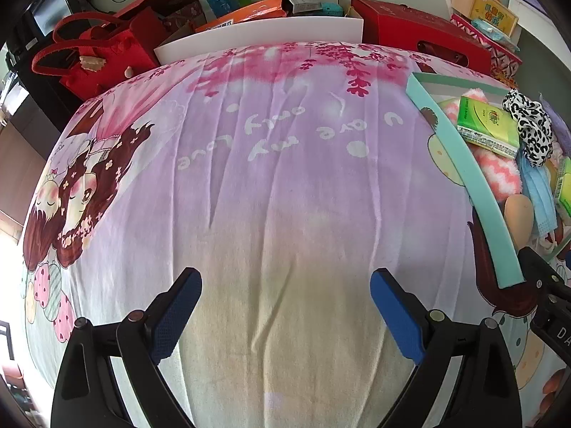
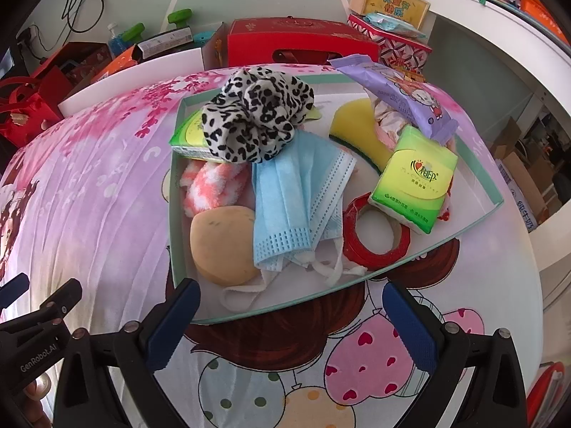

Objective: Organize soft objects

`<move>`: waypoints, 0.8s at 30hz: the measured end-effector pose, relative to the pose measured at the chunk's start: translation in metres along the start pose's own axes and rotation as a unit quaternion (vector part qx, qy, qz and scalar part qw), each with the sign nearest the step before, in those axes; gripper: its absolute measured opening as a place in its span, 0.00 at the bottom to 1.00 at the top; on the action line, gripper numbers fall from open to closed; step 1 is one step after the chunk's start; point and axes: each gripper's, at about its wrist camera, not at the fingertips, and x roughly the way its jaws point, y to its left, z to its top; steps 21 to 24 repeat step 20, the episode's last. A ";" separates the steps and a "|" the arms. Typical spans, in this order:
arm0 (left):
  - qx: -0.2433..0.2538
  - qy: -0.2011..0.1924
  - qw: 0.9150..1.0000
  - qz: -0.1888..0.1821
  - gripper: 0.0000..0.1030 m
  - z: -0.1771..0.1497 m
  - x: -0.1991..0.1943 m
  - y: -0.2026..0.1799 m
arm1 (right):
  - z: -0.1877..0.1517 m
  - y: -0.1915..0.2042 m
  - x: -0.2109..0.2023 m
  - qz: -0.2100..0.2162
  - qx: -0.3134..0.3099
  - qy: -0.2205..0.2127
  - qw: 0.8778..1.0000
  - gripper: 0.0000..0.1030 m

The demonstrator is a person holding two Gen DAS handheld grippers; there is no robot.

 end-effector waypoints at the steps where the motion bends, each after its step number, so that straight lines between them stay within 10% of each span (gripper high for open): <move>1: 0.000 0.000 1.000 0.002 0.93 0.000 0.000 0.000 | 0.000 0.000 0.000 0.000 0.000 0.000 1.000 1.00; 24: -0.003 -0.005 1.000 0.002 0.93 0.000 0.000 0.001 | -0.001 -0.002 0.002 -0.001 0.001 0.002 1.000 1.00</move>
